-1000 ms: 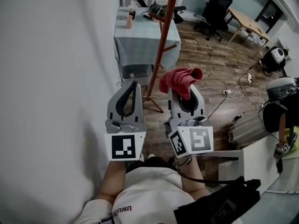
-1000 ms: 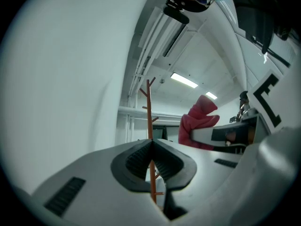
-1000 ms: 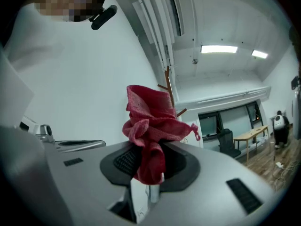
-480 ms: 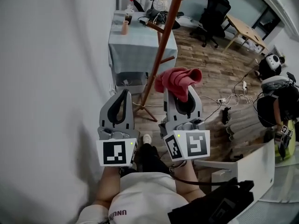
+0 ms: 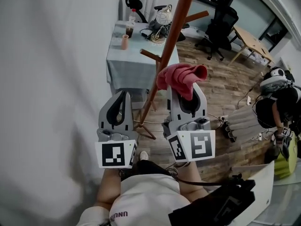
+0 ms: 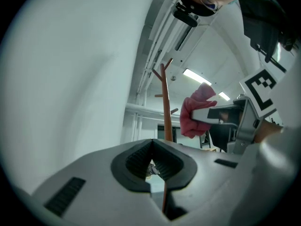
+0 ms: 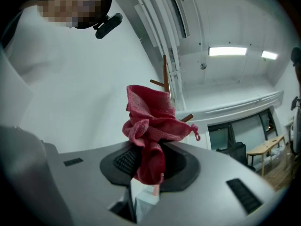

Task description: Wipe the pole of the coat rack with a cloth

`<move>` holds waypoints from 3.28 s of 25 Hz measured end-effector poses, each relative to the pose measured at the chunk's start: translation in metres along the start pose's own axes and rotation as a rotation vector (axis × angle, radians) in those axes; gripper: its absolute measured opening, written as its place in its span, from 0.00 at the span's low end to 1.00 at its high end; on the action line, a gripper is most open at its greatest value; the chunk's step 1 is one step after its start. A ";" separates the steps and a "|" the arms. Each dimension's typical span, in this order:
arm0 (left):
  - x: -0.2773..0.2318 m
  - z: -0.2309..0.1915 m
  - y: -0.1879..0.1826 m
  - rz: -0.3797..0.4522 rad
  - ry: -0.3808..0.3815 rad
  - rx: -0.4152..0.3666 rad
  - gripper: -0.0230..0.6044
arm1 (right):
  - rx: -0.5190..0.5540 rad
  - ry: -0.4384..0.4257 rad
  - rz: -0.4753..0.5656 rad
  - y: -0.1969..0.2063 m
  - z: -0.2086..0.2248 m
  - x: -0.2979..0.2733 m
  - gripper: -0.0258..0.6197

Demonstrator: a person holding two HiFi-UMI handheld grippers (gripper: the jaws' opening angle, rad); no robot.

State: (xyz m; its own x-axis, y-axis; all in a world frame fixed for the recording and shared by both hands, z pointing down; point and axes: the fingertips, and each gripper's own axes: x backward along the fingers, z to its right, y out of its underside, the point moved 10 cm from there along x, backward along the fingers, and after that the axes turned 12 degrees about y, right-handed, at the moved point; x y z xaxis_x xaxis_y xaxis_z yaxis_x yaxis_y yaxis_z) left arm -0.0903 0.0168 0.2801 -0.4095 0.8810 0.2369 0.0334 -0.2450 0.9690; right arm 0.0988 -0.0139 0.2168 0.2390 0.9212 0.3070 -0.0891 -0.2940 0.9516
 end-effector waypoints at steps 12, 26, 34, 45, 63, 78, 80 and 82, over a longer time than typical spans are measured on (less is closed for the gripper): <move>-0.065 -0.016 -0.011 0.050 -0.050 0.018 0.06 | -0.110 -0.127 0.263 -0.036 0.034 -0.073 0.21; -0.134 -0.038 -0.129 0.262 0.173 0.005 0.06 | -0.064 -0.082 0.534 -0.135 0.050 -0.117 0.21; -0.163 -0.042 -0.145 0.276 0.258 0.000 0.06 | 0.017 -0.041 0.580 -0.165 0.046 -0.137 0.21; -0.164 -0.053 -0.132 0.252 0.288 0.002 0.06 | 0.091 -0.039 0.561 -0.168 0.036 -0.153 0.21; -0.155 -0.055 -0.113 0.201 0.268 -0.007 0.06 | 0.131 -0.051 0.490 -0.151 0.035 -0.150 0.21; -0.145 -0.055 -0.095 0.149 0.249 0.027 0.06 | 0.130 -0.050 0.428 -0.129 0.033 -0.143 0.21; -0.145 -0.056 -0.091 0.142 0.248 0.031 0.06 | 0.133 -0.048 0.420 -0.125 0.032 -0.142 0.21; -0.144 -0.056 -0.087 0.132 0.247 0.035 0.06 | 0.133 -0.046 0.413 -0.121 0.032 -0.141 0.21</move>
State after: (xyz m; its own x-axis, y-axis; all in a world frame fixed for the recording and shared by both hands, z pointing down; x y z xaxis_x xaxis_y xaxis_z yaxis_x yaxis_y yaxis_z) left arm -0.0853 -0.1112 0.1581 -0.6090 0.7162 0.3410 0.1312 -0.3331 0.9337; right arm 0.1072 -0.1165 0.0585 0.2522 0.7082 0.6595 -0.0617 -0.6684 0.7413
